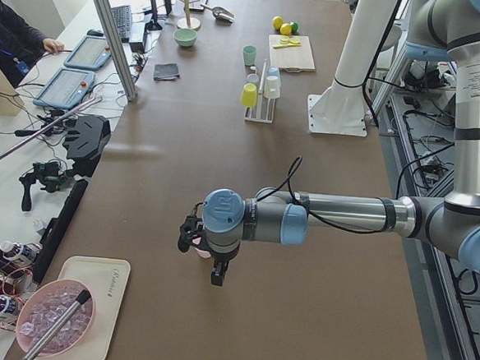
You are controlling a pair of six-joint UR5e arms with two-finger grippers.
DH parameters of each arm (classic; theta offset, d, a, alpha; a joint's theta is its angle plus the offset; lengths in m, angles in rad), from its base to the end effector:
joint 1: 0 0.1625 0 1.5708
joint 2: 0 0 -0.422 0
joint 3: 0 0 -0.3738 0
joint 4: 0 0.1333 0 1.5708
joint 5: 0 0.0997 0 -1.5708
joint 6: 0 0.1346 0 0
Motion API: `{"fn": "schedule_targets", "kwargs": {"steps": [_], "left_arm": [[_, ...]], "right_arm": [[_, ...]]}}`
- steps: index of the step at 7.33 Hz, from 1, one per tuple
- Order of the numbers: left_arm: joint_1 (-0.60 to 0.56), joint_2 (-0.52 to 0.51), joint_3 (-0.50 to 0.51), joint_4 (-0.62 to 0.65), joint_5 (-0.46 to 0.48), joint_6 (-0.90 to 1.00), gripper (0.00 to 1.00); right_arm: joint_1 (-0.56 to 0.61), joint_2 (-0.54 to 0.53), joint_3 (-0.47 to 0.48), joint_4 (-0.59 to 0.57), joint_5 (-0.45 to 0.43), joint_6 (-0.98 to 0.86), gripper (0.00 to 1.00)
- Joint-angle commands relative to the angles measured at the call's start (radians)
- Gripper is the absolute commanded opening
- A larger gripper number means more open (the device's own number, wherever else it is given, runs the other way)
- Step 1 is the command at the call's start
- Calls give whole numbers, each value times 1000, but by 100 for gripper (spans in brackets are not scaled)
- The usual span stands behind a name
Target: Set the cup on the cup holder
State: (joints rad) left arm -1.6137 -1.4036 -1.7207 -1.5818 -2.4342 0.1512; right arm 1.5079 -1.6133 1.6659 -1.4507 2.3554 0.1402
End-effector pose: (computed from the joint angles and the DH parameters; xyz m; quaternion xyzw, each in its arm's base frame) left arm -0.0482 -0.4010 0.6732 0.0377 0.4167 0.0478 0.9070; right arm 0.0086 -0.4714 0.6412 0.0407 -0.3870 0.0026 0.9212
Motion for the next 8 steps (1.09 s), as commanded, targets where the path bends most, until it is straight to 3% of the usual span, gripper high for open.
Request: {"fn": "schedule_targets", "kwargs": {"steps": [1,6,8], "left_arm": [[1,-2,18,3,-61,-1,98],[1,-5,23,0,-52,4,98],[1,-5,10,-61,-52,2,98]], "right_arm": [[2,-19,-2,1,-21,-10,100],[5,-13,15,1,-22,-8,100],[3,-13,15,1,-24,-7,100]]}}
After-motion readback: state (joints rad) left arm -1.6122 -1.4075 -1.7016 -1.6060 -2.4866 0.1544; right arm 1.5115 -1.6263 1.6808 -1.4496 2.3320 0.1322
